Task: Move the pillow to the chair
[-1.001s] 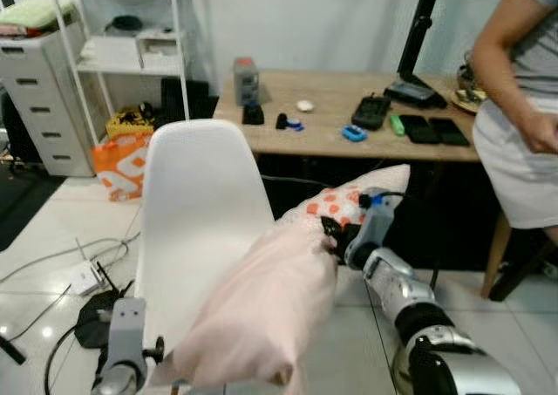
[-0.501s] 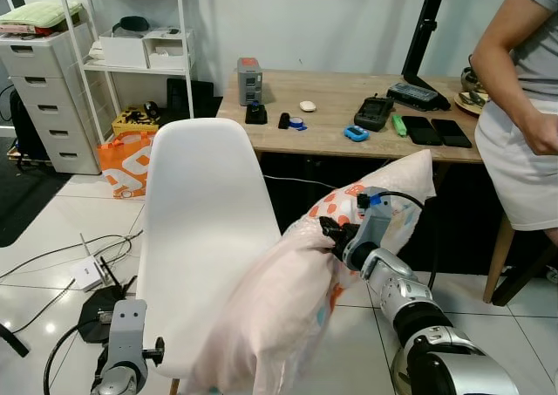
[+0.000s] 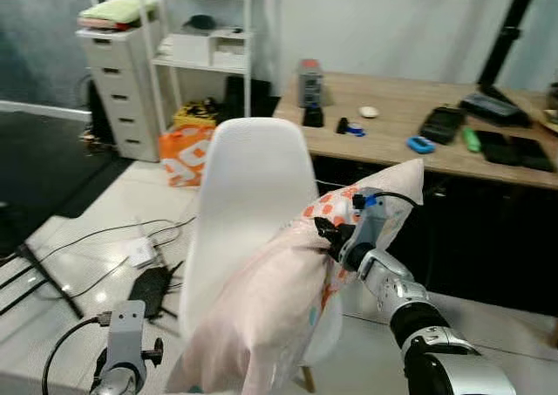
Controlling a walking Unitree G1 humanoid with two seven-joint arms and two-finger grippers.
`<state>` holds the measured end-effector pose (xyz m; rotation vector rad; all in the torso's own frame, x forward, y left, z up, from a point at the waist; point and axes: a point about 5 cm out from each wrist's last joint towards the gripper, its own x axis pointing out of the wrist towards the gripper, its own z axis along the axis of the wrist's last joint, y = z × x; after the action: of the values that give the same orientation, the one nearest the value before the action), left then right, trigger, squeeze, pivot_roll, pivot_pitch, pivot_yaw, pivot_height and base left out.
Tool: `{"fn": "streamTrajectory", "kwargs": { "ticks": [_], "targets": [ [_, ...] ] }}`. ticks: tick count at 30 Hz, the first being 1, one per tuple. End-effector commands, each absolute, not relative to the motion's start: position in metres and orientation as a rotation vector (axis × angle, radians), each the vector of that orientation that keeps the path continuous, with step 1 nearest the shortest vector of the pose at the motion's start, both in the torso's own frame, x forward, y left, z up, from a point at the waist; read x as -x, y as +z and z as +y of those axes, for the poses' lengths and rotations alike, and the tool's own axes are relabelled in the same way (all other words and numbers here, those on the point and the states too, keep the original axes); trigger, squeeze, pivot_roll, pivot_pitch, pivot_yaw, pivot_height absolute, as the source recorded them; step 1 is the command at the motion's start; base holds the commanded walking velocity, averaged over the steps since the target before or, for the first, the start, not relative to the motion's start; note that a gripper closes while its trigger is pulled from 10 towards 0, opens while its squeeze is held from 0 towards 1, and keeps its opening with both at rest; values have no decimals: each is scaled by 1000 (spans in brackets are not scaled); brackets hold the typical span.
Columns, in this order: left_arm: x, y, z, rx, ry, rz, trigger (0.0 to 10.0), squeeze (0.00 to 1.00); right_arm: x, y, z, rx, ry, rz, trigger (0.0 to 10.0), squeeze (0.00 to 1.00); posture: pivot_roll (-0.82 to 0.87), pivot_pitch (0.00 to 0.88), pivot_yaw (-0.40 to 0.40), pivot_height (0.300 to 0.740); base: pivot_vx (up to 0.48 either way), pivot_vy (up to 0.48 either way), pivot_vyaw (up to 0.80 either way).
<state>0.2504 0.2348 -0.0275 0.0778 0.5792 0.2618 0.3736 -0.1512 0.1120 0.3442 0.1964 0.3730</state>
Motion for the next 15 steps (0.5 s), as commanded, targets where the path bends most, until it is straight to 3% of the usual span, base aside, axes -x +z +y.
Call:
{"fn": "streamTrajectory", "kwargs": {
  "ticks": [1, 6, 15],
  "targets": [
    [-247, -31, 235, -81, 264, 599, 10000, 0, -382, 137, -152, -312, 395, 78, 10000, 0, -122, 32, -43, 740, 0, 0, 800],
    [-247, -31, 236, -83, 263, 599, 10000, 0, -382, 138, -152, -325, 383, 72, 10000, 0, -119, 31, -44, 740, 0, 0, 800],
    [-247, -30, 235, -78, 258, 596, 10000, 0, -384, 136, -154, -323, 342, 90, 10000, 0, -127, 28, -41, 740, 0, 0, 0]
  ]
}}
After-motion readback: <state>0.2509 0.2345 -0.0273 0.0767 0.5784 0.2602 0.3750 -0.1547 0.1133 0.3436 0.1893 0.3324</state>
